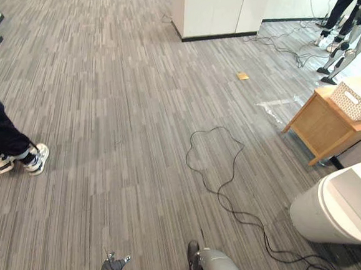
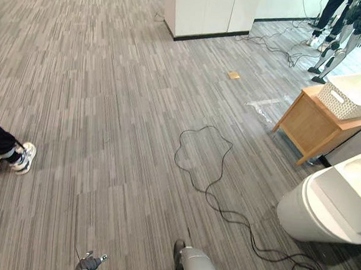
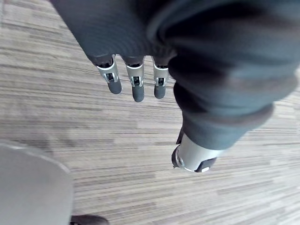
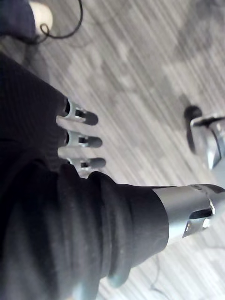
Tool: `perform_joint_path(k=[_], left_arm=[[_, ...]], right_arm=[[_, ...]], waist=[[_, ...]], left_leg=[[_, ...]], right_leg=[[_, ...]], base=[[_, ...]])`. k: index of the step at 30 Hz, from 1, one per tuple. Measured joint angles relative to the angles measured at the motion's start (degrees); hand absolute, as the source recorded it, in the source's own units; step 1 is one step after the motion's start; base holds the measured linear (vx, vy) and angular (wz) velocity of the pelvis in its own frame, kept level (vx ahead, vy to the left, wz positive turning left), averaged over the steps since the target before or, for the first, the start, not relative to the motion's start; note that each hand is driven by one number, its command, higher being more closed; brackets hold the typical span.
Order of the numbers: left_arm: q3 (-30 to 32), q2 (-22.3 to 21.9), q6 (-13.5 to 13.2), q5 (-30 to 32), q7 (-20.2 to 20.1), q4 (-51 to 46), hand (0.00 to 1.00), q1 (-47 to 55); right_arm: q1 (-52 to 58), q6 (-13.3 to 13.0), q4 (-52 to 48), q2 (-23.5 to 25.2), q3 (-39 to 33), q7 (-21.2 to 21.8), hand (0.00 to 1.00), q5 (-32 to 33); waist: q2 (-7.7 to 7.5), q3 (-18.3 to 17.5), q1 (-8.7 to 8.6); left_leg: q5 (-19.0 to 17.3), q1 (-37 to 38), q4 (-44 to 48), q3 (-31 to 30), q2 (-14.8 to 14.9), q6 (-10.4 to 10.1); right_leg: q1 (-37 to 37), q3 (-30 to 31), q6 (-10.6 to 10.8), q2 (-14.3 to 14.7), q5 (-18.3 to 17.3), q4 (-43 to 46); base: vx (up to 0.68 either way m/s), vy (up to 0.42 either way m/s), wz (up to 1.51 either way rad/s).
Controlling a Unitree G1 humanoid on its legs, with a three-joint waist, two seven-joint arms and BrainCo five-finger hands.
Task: Organize washtable
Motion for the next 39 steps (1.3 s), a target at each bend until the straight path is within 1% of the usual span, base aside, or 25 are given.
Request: perform_joint_path(k=[1,4,7,9,10,11,13,14,15,16,19,20,22,23,25,27,28,29,31,33,35,36,37,38,39], left_arm=[[-0.36,0.24,-0.08,-0.11,0.01,-1.61,0.0,0.0],[-2.59,1.52,-0.19,-0.31,0.1,-2.61,0.0,0.09],[-4.84,2.43,-0.28,-0.33,0.29,-2.43,0.0,0.51],[-6.59,2.43,-0.67,-0.31,0.26,-2.42,0.0,1.45],[-8.02,2.72,-0.72,-0.29,0.23,-2.2,0.0,2.08],[-8.65,2.77,-0.66,-0.3,0.18,-1.62,0.0,2.09],[-9.76,4.09,-0.49,-0.38,0.17,1.26,0.0,3.78],[-9.91,4.55,-0.51,-0.34,0.14,1.87,0.0,4.05],[-9.88,5.61,-0.43,-0.33,0.14,3.08,0.0,4.02],[-10.03,6.48,-0.27,-0.32,0.13,4.27,0.0,3.47],[-11.11,7.49,0.22,-0.34,0.15,4.52,0.0,4.08],[-12.76,7.56,0.46,-0.34,0.06,4.5,0.0,3.81],[-14.39,7.53,0.57,-0.45,-0.01,4.51,0.0,3.59],[-14.95,7.61,0.59,-0.71,-0.04,4.52,0.0,3.15],[-15.44,7.8,0.56,-0.73,-0.02,4.55,0.0,2.07],[-14.12,7.04,0.49,-0.69,0.07,3.82,0.0,0.95],[-13.4,6.16,0.48,-0.7,0.16,3.71,0.0,0.92],[-13.52,6.06,0.42,-0.64,0.14,3.74,0.0,1.01],[-12.68,6.51,0.43,-0.57,0.08,3.81,0.0,0.72],[-8.91,4.81,0.36,-0.08,0.1,3.59,0.0,1.27],[-4.82,2.97,0.43,0.22,0.14,3.25,0.0,1.45],[-2.18,2.03,0.52,0.21,0.08,2.96,0.0,1.29],[0.01,1.01,0.51,0.16,0.08,2.02,0.0,1.36],[2.06,0.17,0.51,0.04,0.1,1.36,0.0,2.21],[2.13,0.37,0.54,-0.1,0.11,1.07,0.0,2.35]], right_arm=[[-0.49,-0.03,0.0,0.04,1.0,-0.09,0.0,0.01],[-2.58,-0.13,1.2,-0.71,2.75,-0.58,0.0,-0.02],[-5.42,-0.16,2.79,-1.35,3.48,-0.98,0.0,-0.55],[-5.97,-0.08,2.95,-1.77,3.4,-0.97,0.0,-0.58],[-6.12,-0.16,3.23,-2.36,3.24,-0.97,0.0,-0.63],[-6.27,-0.15,3.59,-2.68,3.22,-0.97,0.0,-0.72],[-5.46,-0.14,5.2,-2.06,3.0,-0.93,0.0,-1.05],[-5.22,-0.17,5.35,-1.6,2.98,-0.91,0.0,-1.06],[-5.03,-0.37,6.54,-0.6,1.63,-0.59,0.0,-1.11],[-4.77,-0.39,7.13,0.13,0.15,-0.29,0.0,-1.12],[-3.1,-0.3,7.1,1.1,-1.67,0.2,0.0,-0.84],[-2.84,-0.68,6.53,0.83,-1.83,0.27,0.0,-0.79],[-2.8,-1.05,5.46,0.7,-2.79,0.22,0.0,-0.46],[-2.63,-1.27,4.92,0.75,-2.83,0.21,0.0,-0.45],[-1.93,-1.31,4.84,1.27,-2.87,0.14,0.0,-0.44],[-1.74,-1.33,4.34,1.5,-2.85,0.15,0.0,-0.43],[-2.12,-1.31,4.29,1.21,-2.93,0.1,0.0,-0.39],[-1.89,-1.25,4.41,1.12,-2.57,-0.02,0.0,-0.38],[-1.73,-0.62,4.53,1.97,-2.59,-0.03,0.0,-0.43],[-0.29,0.35,4.45,1.97,-2.77,-0.06,0.0,-0.5],[0.27,0.55,4.37,1.37,-2.76,0.09,0.0,-0.69],[0.08,0.5,3.83,0.83,-2.78,0.1,0.0,-0.89],[0.27,0.51,2.89,0.44,-2.5,0.07,0.0,-1.0],[0.34,0.46,1.85,0.06,-1.98,0.08,0.0,-1.03],[0.3,0.45,1.63,-0.28,-1.15,0.12,0.0,-1.05]], waist=[[-0.92,0.22,1.09],[-2.13,0.12,2.38],[-1.9,0.21,2.54],[-1.05,0.0,2.62],[0.16,-0.66,3.55],[0.61,-0.79,4.15],[-1.29,-3.38,5.45],[-1.95,-4.37,5.34],[-3.61,-5.17,5.18],[-4.89,-4.93,4.86],[-6.1,-4.76,3.47],[-4.96,-4.47,2.89],[-3.31,-4.17,2.02],[-3.81,-3.64,1.69],[-3.58,-3.35,0.42],[-3.65,-2.49,0.5],[-2.8,-2.37,0.57],[-2.78,-2.25,0.34],[-3.75,-1.88,-0.82],[-2.94,-2.05,-1.16],[-1.38,-1.97,-0.68],[-0.7,-1.96,-0.93],[0.02,-1.61,-0.85],[0.38,-1.43,-0.04],[0.66,-1.15,0.23]], left_leg=[[-1.81,-4.16,4.15,2.34,1.91,1.54],[-6.91,-11.76,-0.04,3.96,0.51,0.52],[-9.56,-16.02,-24.65,6.39,-4.62,-0.76],[-7.36,-15.96,-44.67,4.81,-7.92,-3.43],[-5.64,-15.89,-55.44,2.63,-8.63,-6.03],[-5.4,-16.31,-57.51,1.82,-8.44,-6.18],[2.76,-17.16,-54.72,2.13,-11.31,-0.17],[3.31,-17.07,-54.77,2.67,-12.12,0.69],[2.35,-15.63,-54.53,3.62,-14.36,2.11],[-0.49,-13.44,-53.15,3.62,-16.76,5.07],[-5.54,-5.41,-52.97,3.89,-20.42,6.46],[-7.28,-1.92,-53.76,3.59,-20.67,6.89],[-9.1,3.37,-56.0,2.59,-20.69,7.15],[-9.86,6.52,-57.43,1.71,-20.6,7.48],[-11.11,10.99,-59.02,-0.1,-20.2,7.26],[-12.96,15.03,-60.44,-0.49,-19.67,6.73],[-14.86,16.23,-60.44,-0.45,-18.39,6.34],[-16.51,17.51,-61.43,-1.11,-17.74,5.49],[-18.1,19.98,-62.26,-2.71,-18.13,3.42],[-19.48,21.69,-58.08,-4.48,-16.25,0.84],[-19.57,18.07,-45.68,-4.74,-13.49,0.15],[-17.72,14.2,-36.03,-4.29,-11.46,-1.04],[-12.3,10.13,-25.99,-2.87,-10.24,-0.8],[-1.25,5.3,-14.23,-1.14,-7.79,-1.22],[-1.17,2.24,-6.73,1.88,-4.38,-0.25]], right_leg=[[4.0,1.82,-0.77,-0.05,-2.13,-1.23],[10.79,4.73,-0.15,-2.27,-5.27,-3.47],[15.65,6.96,2.45,-6.16,-8.95,-3.95],[18.72,7.34,4.02,-7.35,-10.35,-6.56],[20.45,7.96,4.82,-7.31,-11.11,-8.88],[21.43,8.61,5.48,-7.28,-11.68,-9.73],[23.51,10.42,7.46,-10.4,-13.62,-8.47],[22.15,10.81,7.48,-11.15,-13.63,-5.6],[19.29,11.45,9.59,-12.84,-13.6,2.91],[16.21,12.91,14.1,-13.41,-11.09,14.98],[8.76,18.36,20.69,-12.63,2.26,40.4],[4.77,15.82,19.19,-13.49,2.97,46.69],[-0.92,9.59,13.04,-15.67,-0.77,51.04],[-3.47,6.5,11.89,-15.96,-3.41,49.79],[-5.01,3.64,13.02,-14.93,-7.32,42.01],[-7.69,3.26,13.5,-11.82,-8.85,30.71],[-8.83,2.84,13.1,-9.38,-7.46,19.09],[-8.81,2.05,13.35,-7.63,-2.24,3.41],[-9.81,1.98,11.79,-7.15,3.29,-6.35],[-9.07,0.04,5.64,-6.15,9.27,-4.12],[-7.07,-1.48,4.23,-5.01,11.61,-2.13],[-5.41,-2.91,2.8,-4.16,10.45,-1.86],[-3.81,-3.58,1.65,-3.6,9.0,-1.51],[-0.71,-2.43,0.62,-3.06,6.79,-2.1],[2.13,-1.61,0.28,-2.75,5.0,-2.87]], base=[[0.41,-0.063,-0.35],[0.38,0.021,-0.33],[0.46,0.14,-0.23],[0.51,0.181,-0.1],[0.33,0.147,-0.24],[0.73,0.359,-0.38],[0.82,0.398,-0.31],[0.7,0.317,-0.07],[0.65,0.294,0.11],[0.63,0.272,0.22],[0.6,0.23,0.15],[0.52,0.198,-0.05],[0.48,0.171,-0.07],[0.45,0.135,0.04],[0.43,0.057,0.33],[0.47,-0.005,0.13],[0.44,-0.008,-0.01],[0.44,-0.007,0.09],[0.52,-0.074,0.45],[0.68,-0.163,0.66],[0.64,-0.17,0.33],[0.65,-0.157,0.2],[0.67,-0.119,-0.06],[0.66,-0.102,-0.25],[0.75,-0.124,-0.3]])
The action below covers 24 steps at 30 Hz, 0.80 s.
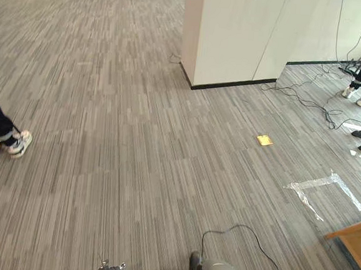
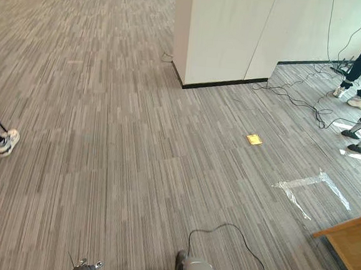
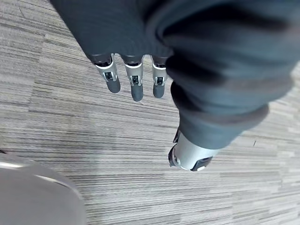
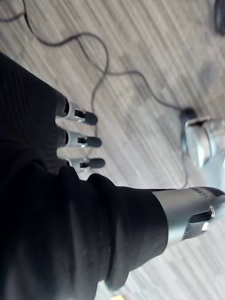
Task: Organize washtable
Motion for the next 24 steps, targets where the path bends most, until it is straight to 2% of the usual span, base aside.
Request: perform_joint_path(k=[2,4,5,6,7,8,9,10,11,12,13,14,15,16,17,18,19,20,21,22,24], left_arm=[[-0.64,0.71,-0.08,-0.37,-0.01,-1.16,0.0,0.18],[-3.21,1.87,0.06,-0.62,-0.02,-1.12,0.0,0.87],[-5.12,2.34,0.0,-0.62,0.0,-0.99,0.0,1.41],[-5.57,2.34,0.02,-0.61,0.03,-0.89,0.0,1.35],[-6.24,2.45,-0.02,-0.63,0.09,-0.65,0.0,1.54],[-8.02,2.9,-0.1,-0.63,0.13,-0.63,0.0,1.76],[-8.9,2.95,-0.14,-0.63,0.14,-0.61,0.0,1.77],[-10.36,3.13,-0.13,-0.63,0.11,-0.54,0.0,1.88],[-11.35,3.05,-0.14,-0.62,0.11,-0.53,0.0,2.2],[-12.23,3.25,-0.15,-0.61,-0.1,-0.33,0.0,2.99],[-12.41,3.97,-0.21,-0.6,-0.09,0.01,0.0,3.28],[-12.54,4.73,-0.2,-0.6,-0.05,1.04,0.0,3.21],[-12.54,5.05,-0.18,-0.6,-0.07,1.83,0.0,2.74],[-12.61,5.44,-0.14,-0.62,-0.08,2.86,0.0,2.24],[-12.85,5.93,-0.07,-0.64,-0.05,3.04,0.0,2.5],[-13.6,6.35,-0.03,-0.62,-0.07,3.13,0.0,2.56],[-15.29,6.77,0.05,-0.61,-0.08,3.14,0.0,2.99],[-16.46,6.91,0.11,-0.6,-0.14,3.17,0.0,3.23],[-18.48,7.07,0.09,-0.58,-0.29,3.49,0.0,3.43],[-18.97,7.18,0.1,-0.56,-0.45,3.81,0.0,3.24],[-19.29,7.65,0.07,-0.56,-1.26,3.93,0.0,1.52]], right_arm=[[-0.96,0.15,1.13,-0.12,1.0,-0.04,0.0,-0.01],[-2.61,0.2,2.71,-0.43,1.13,-0.54,0.0,-0.02],[-4.26,0.19,2.91,-1.24,2.09,-0.67,0.0,-0.03],[-4.94,0.17,2.96,-1.48,2.07,-0.67,0.0,-0.03],[-5.82,0.1,2.94,-1.52,2.05,-0.74,0.0,-0.03],[-6.51,-0.08,2.87,-1.69,2.17,-0.87,0.0,-0.02],[-6.82,-0.13,2.84,-1.9,2.5,-0.9,0.0,-0.03],[-7.12,-0.13,2.85,-1.99,3.33,-1.02,0.0,-0.04],[-6.81,-0.14,2.9,-2.45,3.61,-0.98,0.0,-0.14],[-6.39,0.0,3.31,-2.63,3.65,-1.07,0.0,-0.37],[-6.09,0.01,3.88,-2.39,3.76,-0.99,0.0,-0.83],[-5.85,-0.05,4.62,-2.09,3.77,-0.73,0.0,-1.83],[-5.84,-0.16,5.05,-1.74,3.33,-0.62,0.0,-2.06],[-5.54,-0.13,5.72,-1.12,2.13,-0.16,0.0,-2.1],[-5.24,-0.07,6.41,-0.21,0.41,0.06,0.0,-1.98],[-5.04,-0.1,6.44,0.22,-0.3,0.12,0.0,-1.51],[-4.92,-0.25,6.11,0.38,-0.79,0.26,0.0,-1.03],[-4.87,-0.5,5.73,0.32,-0.83,0.29,0.0,-0.7],[-4.74,-0.75,4.87,0.09,-1.13,0.32,0.0,0.16],[-4.72,-0.8,4.89,0.16,-1.64,0.29,0.0,0.17],[-4.64,-0.79,4.94,0.38,-1.97,0.19,0.0,0.28]], waist=[[-1.75,1.52,1.32],[-2.28,1.61,2.3],[-2.33,1.75,2.16],[-2.23,1.8,2.08],[-2.24,1.8,2.23],[-2.24,1.74,2.32],[-2.06,1.73,2.37],[-1.33,1.45,2.63],[-0.38,0.81,3.16],[-0.89,-0.22,4.03],[-1.91,-1.21,4.43],[-3.23,-2.88,4.58],[-3.63,-3.1,4.66],[-4.08,-2.98,4.45],[-4.89,-2.89,4.4],[-5.2,-2.98,4.29],[-5.03,-2.88,3.18],[-4.68,-2.78,2.73],[-4.06,-2.16,1.91],[-3.31,-1.95,1.83],[-3.68,-1.75,1.74]], left_leg=[[-3.7,-5.51,9.22,4.17,5.26,4.29],[-6.67,-9.59,7.97,4.25,5.26,3.04],[-8.19,-12.29,3.36,4.57,4.15,1.53],[-8.93,-13.42,-0.12,4.71,3.51,0.96],[-9.3,-14.77,-9.86,5.24,1.45,0.45],[-8.87,-14.91,-22.59,5.61,-0.88,-0.19],[-8.19,-15.14,-29.49,5.09,-1.9,-1.2],[-6.2,-15.71,-41.67,2.61,-3.33,-3.55],[-4.2,-16.12,-47.12,-0.1,-3.68,-4.68],[0.84,-17.25,-44.1,-0.59,-5.56,-2.54],[0.4,-18.25,-42.09,-0.48,-6.92,-1.9],[-1.48,-19.8,-38.88,0.56,-8.55,0.97],[-2.99,-19.46,-37.93,1.19,-9.61,3.16],[-5.04,-17.27,-37.26,1.36,-11.61,5.35],[-6.71,-13.47,-38.74,2.11,-13.47,6.33],[-7.34,-11.25,-39.96,2.58,-14.21,6.4],[-8.27,-6.65,-42.17,2.71,-15.29,6.69],[-8.39,-4.28,-43.34,2.64,-15.67,6.88],[-8.63,0.98,-46.32,2.49,-16.02,7.04],[-8.81,2.9,-47.51,2.46,-16.02,6.78],[-8.97,7.76,-49.61,1.16,-15.98,6.6]], right_leg=[[7.4,2.53,-0.79,-0.43,-3.81,-1.87],[12.31,4.24,-0.15,-2.39,-6.3,-3.1],[14.79,5.2,0.4,-3.96,-8.58,-3.42],[15.71,5.65,0.79,-4.81,-9.44,-3.38],[17.39,6.24,1.87,-6.69,-11.25,-3.37],[18.47,6.45,2.74,-8.39,-13.68,-3.19],[18.88,6.72,2.87,-8.88,-15.04,-3.19],[19.58,7.14,3.54,-9.46,-17.02,-3.37],[20.33,7.51,4.28,-9.35,-18.63,-3.96],[21.54,9.13,4.43,-10.64,-20.73,-4.07],[21.68,9.8,5.19,-11.75,-20.95,-3.76],[20.72,12.29,6.67,-13.45,-20.33,-1.61],[19.61,14.27,8.78,-14.18,-19.2,1.89],[17.72,16.4,13.39,-14.77,-16.5,9.88],[13.83,19.65,17.51,-14.37,-11.9,22.88],[11.75,21.18,18.86,-13.62,-9.15,29.58],[7.67,21.56,20.26,-12.43,-5.83,40.78],[5.86,19.63,19.45,-12.56,-6.1,44.38],[2.82,13.86,15.07,-13.71,-8.55,47.36],[2.01,12.02,14.59,-13.89,-9.72,46.7],[-0.08,6.59,13.91,-14.08,-13.71,39.46]], base=[[0.57,-0.1,-0.25],[0.5,-0.005,-0.36],[0.42,0.061,-0.28],[0.42,0.129,-0.22],[0.44,0.186,-0.2],[0.45,0.205,-0.18],[0.47,0.236,-0.13],[0.51,0.286,-0.14],[0.53,0.319,-0.26],[0.59,0.35,-0.25],[0.64,0.334,-0.19],[0.78,0.397,-0.05],[0.65,0.332,0.09],[0.69,0.391,0.08],[0.44,0.249,0.04],[0.6,0.309,-0.11],[0.36,0.172,-0.14],[0.58,0.279,-0.17],[0.31,0.149,-0.15],[0.44,0.181,-0.15],[0.35,0.087,0.07]])
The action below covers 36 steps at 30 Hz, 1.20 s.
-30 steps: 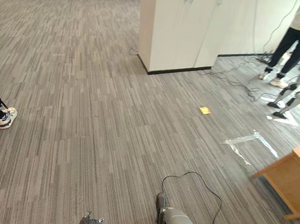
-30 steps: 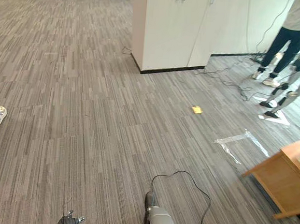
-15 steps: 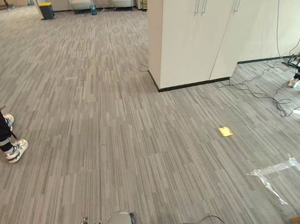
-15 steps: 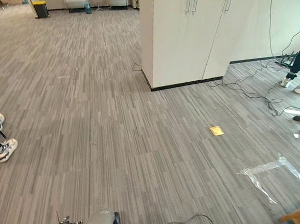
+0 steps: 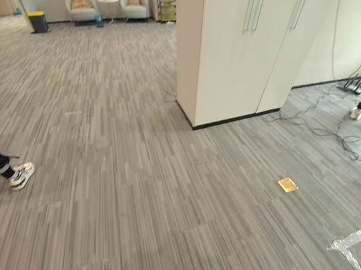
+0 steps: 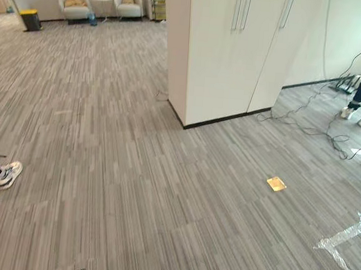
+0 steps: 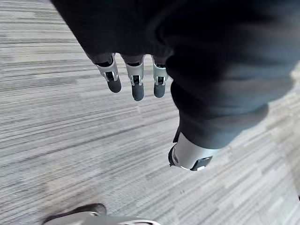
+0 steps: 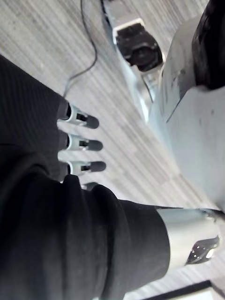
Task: Organize washtable
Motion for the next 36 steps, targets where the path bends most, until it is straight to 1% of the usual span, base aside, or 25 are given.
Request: perform_joint_path(k=[1,2,3,4,5,6,7,8,9,11,12,13,14,19,20,23,26,29,30,32,35,36], left_arm=[[0.05,0.01,-0.22,0.02,-0.01,-0.15,0.0,-1.22],[0.08,-0.06,-0.3,0.02,0.01,-0.17,0.0,-1.57],[0.27,-0.09,-0.59,0.0,0.02,-0.17,0.0,-1.66],[0.87,-0.08,-0.77,-0.01,-0.01,-0.26,0.0,-1.64],[2.4,-0.08,-0.75,-0.06,0.08,-0.29,0.0,-1.44],[3.27,-0.09,-0.74,-0.05,0.17,-0.36,0.0,-1.34],[5.0,-0.69,-0.67,-0.05,0.39,-0.48,0.0,-0.85],[5.56,-1.32,-0.73,-0.03,0.38,-0.56,0.0,0.02],[5.7,-1.75,-0.72,-0.04,0.39,-0.47,0.0,0.31],[5.68,-2.42,-0.67,0.0,0.32,0.16,0.0,0.38],[5.67,-2.48,-0.68,0.01,0.3,0.3,0.0,0.49],[5.68,-2.48,-0.71,0.04,0.23,0.82,0.0,0.25],[3.03,-1.14,-0.73,0.09,0.17,1.61,0.0,0.18],[3.09,-1.14,-0.73,0.09,0.17,1.6,0.0,0.15],[3.16,-1.15,-0.73,0.08,0.17,1.59,0.0,0.13],[3.23,-1.08,-0.76,0.07,0.17,1.59,0.0,0.1],[3.24,-0.82,-0.78,0.06,0.17,1.66,0.0,-0.03],[3.23,-0.83,-0.95,0.05,0.18,1.7,0.0,-0.13],[3.23,-0.82,-1.12,0.04,0.18,1.7,0.0,-0.14],[3.22,-0.84,-1.4,-0.01,0.2,1.74,0.0,-0.13],[3.2,-1.12,-1.46,-0.04,0.2,1.75,0.0,-0.17],[3.2,-1.19,-1.49,-0.05,0.2,1.75,0.0,-0.22]], right_arm=[[-0.05,0.04,0.04,0.26,0.0,-0.07,0.0,0.03],[-0.07,0.07,0.05,0.26,0.0,-0.09,0.0,0.05],[-0.16,0.2,0.09,0.31,0.03,-0.1,0.0,0.02],[-0.05,0.28,0.14,0.52,0.01,-0.12,0.0,-0.01],[0.41,0.47,0.16,1.2,-0.1,-0.27,0.0,-0.03],[0.86,0.64,0.15,1.49,-0.04,-0.3,0.0,-0.03],[1.15,0.95,0.29,1.34,-0.12,-0.35,0.0,-0.04],[1.23,1.01,0.25,0.82,0.12,-0.26,0.0,-0.28],[1.27,1.03,0.36,0.76,0.34,-0.18,0.0,-0.31],[1.19,0.99,1.08,-0.17,0.87,-0.07,0.0,-0.34],[1.2,0.97,1.41,-0.31,1.05,-0.07,0.0,-0.33],[1.25,0.98,2.06,-0.65,1.64,-0.13,0.0,-0.3],[2.0,0.85,2.38,-0.97,3.0,-0.26,0.0,-0.29],[2.0,0.84,2.38,-0.97,2.99,-0.25,0.0,-0.29],[1.93,0.81,2.37,-0.97,3.01,-0.25,0.0,-0.28],[1.91,0.58,2.34,-0.9,3.04,-0.27,0.0,-0.16],[2.2,0.36,2.4,-0.58,3.01,-0.37,0.0,0.48],[2.52,-0.3,2.39,-0.64,2.97,-0.79,0.0,2.38],[2.53,-0.46,2.39,-0.62,2.97,-0.93,0.0,2.65],[2.66,-0.72,2.41,-0.59,2.91,-1.34,0.0,3.27],[2.43,-1.28,2.4,-0.84,2.83,-1.38,0.0,4.3],[2.07,-1.35,2.41,-0.94,2.84,-1.4,0.0,4.31]], waist=[[0.06,0.42,0.0],[0.06,0.49,0.04],[0.01,0.48,0.03],[-0.28,0.57,0.03],[-1.08,0.88,0.05],[-1.66,0.9,0.07],[-1.58,0.78,0.37],[-0.55,0.08,0.2],[-0.1,-0.29,0.32],[1.05,-0.73,0.23],[1.23,-0.62,0.19],[1.31,-0.34,0.21],[-0.28,0.35,0.32],[-0.18,0.43,0.31],[0.06,0.59,0.32],[0.15,0.83,0.23],[-0.13,1.03,-0.16],[0.01,1.0,-0.44],[0.32,0.84,-0.46],[0.17,0.56,-0.67],[0.65,0.77,-1.27],[0.79,0.84,-1.21]], left_leg=[[-0.23,1.81,-0.5,-0.44,0.37,-0.4],[-0.63,2.36,-0.82,-0.46,0.73,-1.02],[-1.27,2.62,-1.0,-0.49,1.47,-2.01],[-1.74,2.76,-1.03,-0.77,1.73,-2.78],[-2.09,3.6,-1.18,-1.63,1.56,-3.38],[-2.4,4.48,-1.19,-1.92,1.26,-3.9],[-2.86,5.41,-1.32,-2.47,1.54,-4.55],[-2.86,5.55,-1.3,-2.89,2.54,-4.56],[-2.98,5.87,-1.56,-2.93,3.42,-4.76],[-3.19,6.5,-1.64,-2.92,5.26,-5.12],[-3.18,6.55,-1.22,-2.98,5.44,-5.13],[-3.09,6.39,0.88,-3.02,5.45,-5.28],[-2.53,6.26,-5.69,-3.3,9.08,-7.43],[-2.53,6.23,-5.73,-3.08,9.1,-7.42],[-2.49,6.15,-5.77,-2.7,9.16,-7.37],[-2.48,5.85,-5.9,-1.12,9.4,-7.31],[-2.48,5.21,-5.93,-0.41,9.67,-7.3],[-2.46,4.3,-6.84,0.1,9.88,-7.29],[-2.46,3.98,-6.93,0.11,9.89,-7.29],[-2.4,3.22,-7.19,-0.17,9.93,-7.28],[-2.26,3.24,-7.48,-1.14,10.0,-7.4],[-2.26,3.22,-7.49,-1.15,10.0,-7.41]], right_leg=[[0.03,-1.81,0.09,0.35,-1.62,-7.74],[0.06,-2.13,0.03,0.93,-1.64,-12.4],[0.18,-2.06,0.01,2.15,-1.01,-21.74],[0.26,-1.88,-0.36,2.81,1.11,-27.57],[1.15,-2.58,-0.72,2.79,5.81,-32.77],[1.61,-2.9,-1.22,2.8,8.67,-34.91],[2.91,-2.94,-0.79,3.04,9.64,-36.55],[3.95,-2.98,-1.26,4.1,10.14,-38.55],[5.26,-3.14,-1.51,4.98,10.58,-41.15],[8.29,-3.41,-2.41,7.02,12.67,-46.49],[8.95,-3.36,-2.68,7.21,12.93,-47.38],[10.38,-3.12,-2.89,7.11,13.3,-48.68],[15.13,-2.98,-1.79,7.88,18.74,-59.16],[14.72,-2.63,-1.8,7.96,18.74,-59.12],[14.28,-2.4,-1.81,8.1,18.74,-58.92],[13.23,-0.91,-1.98,8.64,18.89,-58.77],[12.89,-0.37,-2.23,8.98,19.21,-59.27],[11.21,0.22,-2.32,9.32,19.27,-59.37],[10.97,0.19,-2.33,9.34,19.28,-59.42],[10.74,-0.29,-2.46,9.33,19.37,-59.92],[10.97,-1.25,-2.45,9.32,19.36,-60.27],[10.98,-1.28,-2.44,9.33,19.36,-60.36]], base=[[0.26,0.016,0.25],[0.35,0.009,0.27],[0.27,0.001,0.23],[0.32,-0.026,0.36],[0.22,-0.051,0.34],[0.31,-0.106,0.25],[0.3,-0.117,0.08],[0.36,-0.135,-0.03],[0.28,-0.106,-0.1],[0.27,-0.115,-0.19],[0.27,-0.101,-0.17],[0.12,-0.035,-0.08],[0.12,-0.035,-0.04],[0.0,0.0,-0.02],[0.0,0.0,-0.13],[-0.02,-0.014,-0.28],[-0.01,-0.029,-0.15],[-0.02,-0.02,-0.08],[0.04,-0.016,0.0],[0.07,-0.003,0.06],[0.07,0.013,0.12],[0.08,0.025,0.05]])
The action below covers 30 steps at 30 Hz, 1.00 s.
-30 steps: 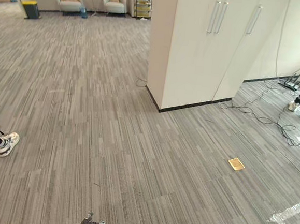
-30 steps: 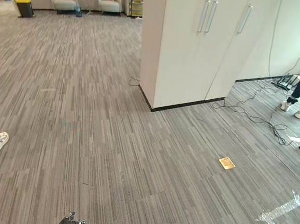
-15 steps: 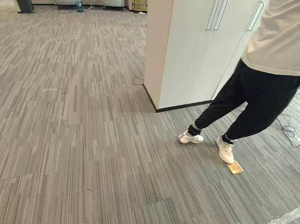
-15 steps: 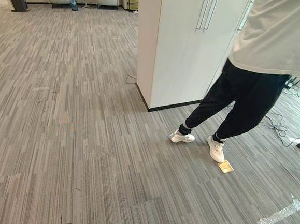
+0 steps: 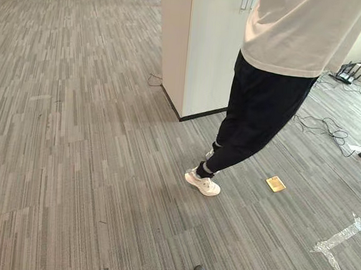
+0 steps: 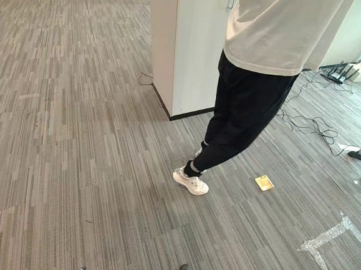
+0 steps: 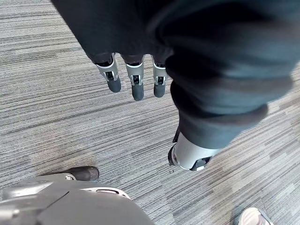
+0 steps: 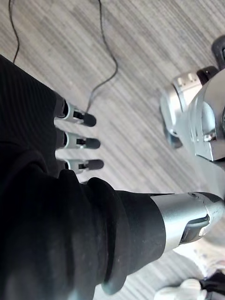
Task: Organize washtable
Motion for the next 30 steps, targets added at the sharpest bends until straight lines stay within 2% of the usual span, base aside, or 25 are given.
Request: perform_joint_path(k=[6,9,12,13,14,15,17,18,20,21,22,23,24,25,26,27,28,29,30], left_arm=[[-0.1,-0.1,-1.04,-0.05,0.01,-0.12,0.0,-0.31],[0.22,-0.06,-1.19,-0.53,0.09,-0.24,0.0,-1.0],[2.21,-0.48,-1.82,-1.83,0.14,-1.09,0.0,-2.47],[3.58,-1.2,-2.17,-2.72,0.38,-2.55,0.0,-2.48],[5.2,-1.77,-2.38,-3.47,1.01,-3.21,0.0,-2.54],[6.05,-1.95,-2.37,-3.47,1.15,-3.31,0.0,-2.53],[7.7,-2.95,-1.92,-3.47,1.22,-3.93,0.0,-2.04],[8.26,-3.18,-1.78,-3.47,1.24,-4.0,0.0,-2.03],[9.31,-4.12,-1.16,-3.5,1.23,-3.97,0.0,-0.94],[9.89,-4.18,-0.98,-3.47,1.19,-3.91,0.0,-1.03],[10.57,-4.7,-0.88,-3.46,1.2,-3.91,0.0,-0.49],[10.66,-4.7,-0.87,-3.45,1.19,-3.91,0.0,-0.09],[10.67,-4.72,-0.73,-3.39,1.16,-3.68,0.0,0.38],[10.7,-4.82,-0.7,-3.37,1.14,-3.3,0.0,0.38],[10.67,-4.74,-0.67,-3.38,1.14,-2.88,0.0,0.34],[10.6,-4.59,-0.37,-3.3,1.1,-2.55,0.0,0.35],[10.49,-4.49,-0.1,-2.65,1.09,-2.35,0.0,0.27],[10.27,-4.4,0.11,-2.35,1.08,-2.24,0.0,-0.06],[7.87,-3.19,0.31,-0.81,1.0,-2.28,0.0,-0.35]], right_arm=[[-1.23,-0.13,-0.01,-0.14,0.01,0.02,0.0,0.06],[-1.28,-0.11,0.06,-0.06,0.01,0.04,0.0,0.46],[-1.35,-0.08,0.17,0.0,-0.15,0.04,0.0,0.44],[-1.79,-0.13,-0.21,-0.06,-0.1,-0.04,0.0,0.43],[-2.36,-0.11,-0.43,-0.2,-0.23,0.0,0.0,0.32],[-2.22,-0.11,-0.89,-0.26,-0.43,0.02,0.0,0.13],[-2.48,-0.18,-4.39,-0.36,0.07,0.07,0.0,-0.31],[-2.72,-0.22,-5.09,-0.34,0.09,0.06,0.0,-0.34],[-3.96,-0.36,-7.86,-0.61,0.07,-0.03,0.0,-0.32],[-4.19,-0.38,-8.07,-0.59,0.1,-0.08,0.0,-0.27],[-5.31,-0.29,-7.99,-0.67,0.05,-0.02,0.0,-0.27],[-5.89,-0.2,-8.0,-0.28,0.03,0.06,0.0,-0.27],[-6.47,-0.19,-8.12,0.26,-0.15,0.04,0.0,-0.32],[-6.53,-0.09,-7.96,0.35,-0.34,0.04,0.0,-0.33],[-6.45,-0.04,-7.68,0.54,-0.59,0.04,0.0,-0.33],[-6.22,-0.05,-7.24,1.08,-1.82,0.06,0.0,-0.18],[-6.09,0.07,-7.91,1.3,-3.3,0.22,0.0,0.02],[-5.85,0.04,-8.56,1.46,-3.9,0.28,0.0,0.02],[-5.55,-0.51,-10.52,2.06,-4.03,0.24,0.0,0.16]], waist=[[0.25,0.11,-0.03],[0.09,0.08,-0.05],[-0.22,1.03,0.43],[-0.34,2.36,1.26],[-0.16,3.8,1.56],[0.07,4.01,1.46],[0.99,4.64,1.63],[1.06,4.64,1.74],[1.9,4.79,2.75],[1.86,4.87,3.42],[2.1,4.95,5.01],[1.68,4.84,5.22],[1.24,4.64,5.28],[1.49,4.7,5.41],[1.51,4.69,5.49],[1.45,4.69,5.69],[1.41,4.68,5.48],[1.19,4.86,4.77],[2.17,4.54,2.53]], left_leg=[[0.0,-0.45,0.12,0.06,-0.18,0.0],[0.0,-3.68,2.44,-2.28,-0.58,0.0],[-0.03,-11.97,12.62,-7.44,-1.9,-0.05],[-0.05,-15.61,18.43,-8.41,-2.15,-0.31],[-0.62,-17.79,22.21,-7.27,-1.76,-2.43],[-0.97,-18.39,24.03,-4.97,-0.89,-2.12],[-2.12,-22.03,26.9,8.85,5.96,-0.38],[-2.26,-22.28,26.53,11.72,7.52,-0.15],[-2.13,-22.68,23.81,18.88,11.62,-0.08],[-2.33,-22.94,23.77,19.61,10.96,0.44],[-2.93,-22.9,22.27,20.6,8.56,1.34],[-3.22,-22.94,21.73,20.96,7.51,1.84],[-4.4,-22.84,21.78,21.19,5.09,3.69],[-5.42,-22.18,21.94,21.24,3.49,4.78],[-6.17,-21.47,21.91,21.41,2.26,5.28],[-7.79,-19.43,21.52,21.65,-0.28,6.0],[-8.6,-16.44,19.87,21.65,-3.03,7.04],[-8.89,-14.84,18.88,21.32,-3.99,7.53],[-8.72,-10.36,14.62,19.27,-5.97,7.91]], right_leg=[[-0.25,-0.27,0.01,-0.22,0.0,-0.13],[-1.25,-2.91,0.1,-1.23,-0.06,-0.23],[-1.71,-9.98,0.22,-3.98,-1.24,0.95],[-1.5,-13.69,0.18,-5.12,-2.22,2.56],[-0.08,-18.3,0.03,-6.21,-3.14,3.44],[0.49,-21.26,0.17,-6.71,-3.56,3.53],[1.62,-29.94,1.39,-8.65,-5.04,5.37],[1.49,-31.8,1.88,-9.35,-5.39,6.02],[0.54,-36.02,4.89,-12.33,-7.2,9.1],[0.19,-35.8,5.67,-13.25,-7.44,9.8],[-0.75,-34.44,6.44,-15.04,-7.43,10.21],[-0.71,-33.97,6.45,-15.72,-7.41,10.47],[-0.6,-33.79,6.35,-18.26,-7.35,11.14],[-0.47,-33.82,6.34,-20.32,-7.35,12.8],[-0.39,-33.5,6.34,-21.85,-7.36,14.22],[-0.56,-31.47,6.71,-24.97,-7.6,17.97],[-2.51,-27.05,1.69,-27.52,-9.26,25.9],[-4.58,-22.7,-1.13,-27.56,-10.58,31.51],[-10.24,-9.24,1.53,-20.93,-14.6,48.42]], base=[[0.0,0.002,0.01],[-0.02,-0.007,0.46],[-0.05,-0.005,1.3],[-0.14,0.02,1.7],[-0.16,0.038,1.89],[-0.18,0.055,2.21],[-0.18,0.093,2.09],[-0.13,0.19,1.73],[-0.06,0.294,1.35],[-0.03,0.374,0.75],[-0.01,0.329,0.34],[0.07,0.473,0.35],[0.1,0.387,0.31],[0.12,0.386,0.3],[0.11,0.333,0.11],[0.17,0.492,-0.04],[0.17,0.479,-0.02],[0.25,0.457,0.24],[0.21,0.259,0.38]])
